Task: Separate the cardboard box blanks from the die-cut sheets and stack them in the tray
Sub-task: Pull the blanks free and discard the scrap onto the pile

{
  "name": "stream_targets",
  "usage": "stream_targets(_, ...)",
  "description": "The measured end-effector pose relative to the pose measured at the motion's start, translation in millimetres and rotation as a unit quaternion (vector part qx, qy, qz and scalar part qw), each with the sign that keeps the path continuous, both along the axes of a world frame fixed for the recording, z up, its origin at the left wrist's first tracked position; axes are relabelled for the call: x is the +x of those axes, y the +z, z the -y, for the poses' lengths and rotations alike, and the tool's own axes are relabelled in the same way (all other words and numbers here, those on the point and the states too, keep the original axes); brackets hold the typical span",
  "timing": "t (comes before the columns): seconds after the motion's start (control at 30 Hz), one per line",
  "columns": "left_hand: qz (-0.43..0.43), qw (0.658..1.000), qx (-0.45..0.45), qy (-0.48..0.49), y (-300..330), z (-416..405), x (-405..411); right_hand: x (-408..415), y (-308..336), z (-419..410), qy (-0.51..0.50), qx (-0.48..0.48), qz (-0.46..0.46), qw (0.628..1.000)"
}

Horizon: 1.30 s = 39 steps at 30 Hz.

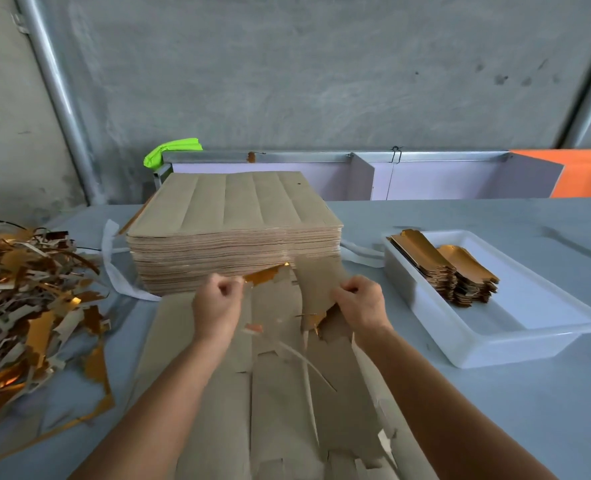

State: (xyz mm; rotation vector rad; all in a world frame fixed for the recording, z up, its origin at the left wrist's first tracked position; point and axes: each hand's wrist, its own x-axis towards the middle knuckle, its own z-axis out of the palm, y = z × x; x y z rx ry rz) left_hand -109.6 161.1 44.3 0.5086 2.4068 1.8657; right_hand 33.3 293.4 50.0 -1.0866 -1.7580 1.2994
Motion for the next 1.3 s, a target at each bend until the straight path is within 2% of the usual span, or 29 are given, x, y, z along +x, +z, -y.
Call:
stream_targets(0.03,-0.067,0.993,-0.091,-0.033,-6.5,3.1,8.6,-0.2,-1.8,-0.1,-0.007,-0.020,-0.013,1.000)
stream_targets(0.1,-0.146,0.955,-0.225,-0.126,-18.5,5.9,23.8,-1.0,-4.2,1.9,-0.001,-0.042,-0.027,0.999)
stream_targets(0.17,-0.176,0.926,-0.279,-0.183,-26.6,4.7,35.9,-0.4,-4.4,4.8,0.023,-0.035,-0.023,0.999)
stream_targets(0.27,-0.246,0.877,-0.358,-0.207,-39.4,1.6,41.3,3.4,-1.8,4.2,0.034,0.023,-0.010,0.999)
stream_targets(0.4,-0.243,0.848,-0.416,-0.219,-56.0,4.5,39.3,18.0,9.1,-12.5,-0.076,0.042,-0.024,0.996)
stream_targets(0.67,-0.218,0.866,-0.402,-0.203,-64.9,7.3,33.4,58.8,29.0,-32.1,-0.142,0.182,0.068,0.970)
stream_targets(0.77,-0.221,0.865,-0.405,-0.197,-64.8,10.2,35.1,75.3,37.2,-36.0,-0.129,0.201,0.146,0.960)
stream_targets(0.83,-0.237,0.851,-0.431,-0.186,-61.5,7.0,41.0,83.0,33.4,-33.3,-0.103,0.189,0.178,0.960)
stream_targets(0.93,-0.284,0.815,-0.487,-0.133,-53.9,-3.1,53.8,91.4,21.7,-29.7,-0.094,0.145,0.156,0.973)
stream_targets(1.07,-0.252,0.810,-0.516,-0.118,-44.1,-16.9,71.3,91.5,10.2,-20.8,-0.067,0.119,0.152,0.979)
stream_targets(1.17,-0.305,0.789,-0.519,-0.124,-47.2,-23.0,81.0,87.3,3.2,-13.7,-0.056,0.130,0.162,0.977)
stream_targets(1.27,-0.333,0.800,-0.464,-0.183,-53.3,-21.4,80.8,85.8,1.8,-8.0,-0.045,0.163,0.183,0.969)
stream_targets(1.3,-0.309,0.831,-0.414,-0.209,-53.5,-19.1,80.2,86.5,2.1,-6.9,-0.045,0.171,0.193,0.965)
